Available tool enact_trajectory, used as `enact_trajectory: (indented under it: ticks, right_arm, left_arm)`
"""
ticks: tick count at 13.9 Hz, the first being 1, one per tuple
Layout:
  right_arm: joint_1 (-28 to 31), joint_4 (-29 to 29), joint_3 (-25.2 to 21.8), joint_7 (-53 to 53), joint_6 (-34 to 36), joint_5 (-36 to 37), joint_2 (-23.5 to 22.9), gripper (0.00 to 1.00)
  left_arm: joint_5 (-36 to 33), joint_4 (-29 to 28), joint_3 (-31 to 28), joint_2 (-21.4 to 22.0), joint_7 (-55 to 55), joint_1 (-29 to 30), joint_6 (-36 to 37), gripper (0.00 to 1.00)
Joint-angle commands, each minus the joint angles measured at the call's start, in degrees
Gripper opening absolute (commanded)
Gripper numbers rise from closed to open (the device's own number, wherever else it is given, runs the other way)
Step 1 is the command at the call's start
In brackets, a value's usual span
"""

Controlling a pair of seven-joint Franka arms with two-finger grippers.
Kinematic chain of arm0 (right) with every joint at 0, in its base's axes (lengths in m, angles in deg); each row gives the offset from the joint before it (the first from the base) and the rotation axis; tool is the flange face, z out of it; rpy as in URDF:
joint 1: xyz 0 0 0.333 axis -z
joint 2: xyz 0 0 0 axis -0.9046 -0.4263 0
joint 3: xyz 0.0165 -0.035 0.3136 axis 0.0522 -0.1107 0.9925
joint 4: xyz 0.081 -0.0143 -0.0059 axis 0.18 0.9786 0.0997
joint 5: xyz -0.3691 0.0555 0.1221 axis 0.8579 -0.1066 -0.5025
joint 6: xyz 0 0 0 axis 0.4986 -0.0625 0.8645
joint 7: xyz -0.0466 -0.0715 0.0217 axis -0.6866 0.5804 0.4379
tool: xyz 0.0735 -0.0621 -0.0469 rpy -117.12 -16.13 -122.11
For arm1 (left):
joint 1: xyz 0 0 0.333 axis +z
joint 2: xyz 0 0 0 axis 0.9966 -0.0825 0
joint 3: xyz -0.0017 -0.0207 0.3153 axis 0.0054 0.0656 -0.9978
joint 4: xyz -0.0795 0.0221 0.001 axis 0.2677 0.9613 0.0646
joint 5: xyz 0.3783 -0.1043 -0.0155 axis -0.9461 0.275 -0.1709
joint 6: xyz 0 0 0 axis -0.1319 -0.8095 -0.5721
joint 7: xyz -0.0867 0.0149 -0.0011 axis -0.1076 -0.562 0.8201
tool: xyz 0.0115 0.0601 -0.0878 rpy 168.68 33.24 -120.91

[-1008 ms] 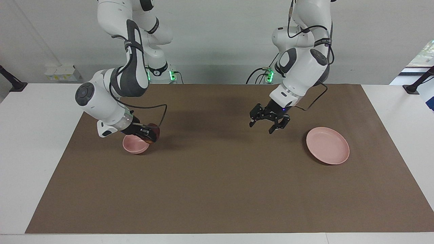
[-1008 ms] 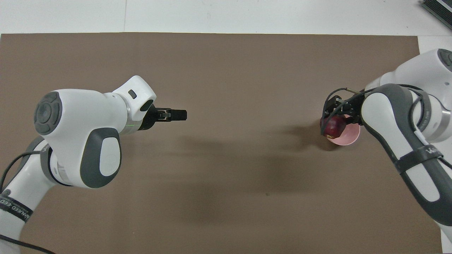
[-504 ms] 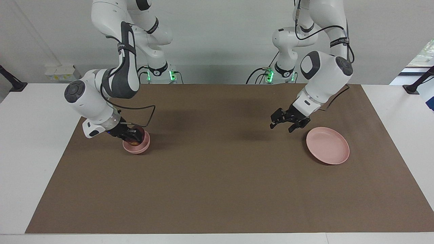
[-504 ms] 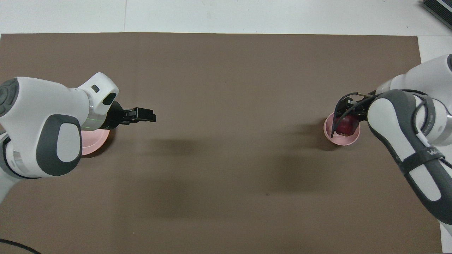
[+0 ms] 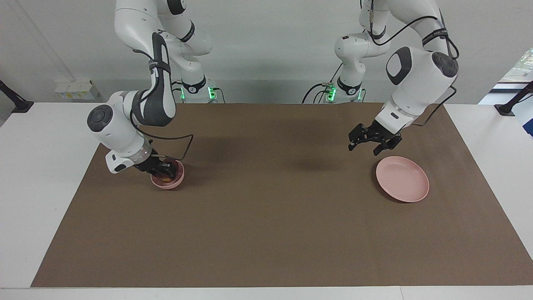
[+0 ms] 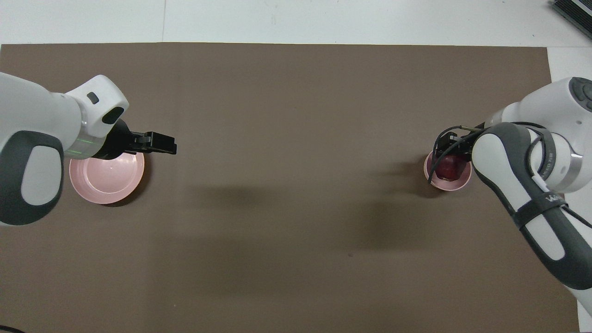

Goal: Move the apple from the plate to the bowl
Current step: 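Lower the apple into the pink bowl while the left gripper withdraws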

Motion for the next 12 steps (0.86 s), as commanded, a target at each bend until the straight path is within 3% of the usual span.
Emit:
enact_trajectory:
  ticks: [1, 3, 7, 9, 12]
  right_arm:
    - [0.60, 0.53, 0.42, -0.18, -1.36, 1.45, -0.29, 0.78]
    - [0.69, 0.00, 0.33, -0.79, -1.27, 1.45, -0.38, 1.00]
    - [0.08, -4.47, 0.07, -1.06, 2.41, 3.19, 1.45, 1.00]
    - [0.07, -5.89, 0.33, -1.06, 3.47, 9.51, 4.78, 1.00]
    - [-1.59, -6.06, 0.16, -2.02, 7.93, 11.81, 11.37, 1.00]
  left_arm:
    - [-2.17, 4.13, -0.59, -0.14, 0.06, 1.51, 4.67, 1.00]
    - [-2.26, 8.68, -1.47, -0.40, 0.06, 1.34, 8.43, 1.00]
    - [-6.46, 14.05, -14.02, 0.74, -0.29, -9.18, 15.20, 1.00]
    - [-7.61, 17.57, -15.79, 0.83, -0.21, -10.78, 20.12, 1.00]
    - [-11.92, 21.09, -20.81, 1.88, 0.05, -16.50, 26.37, 1.00]
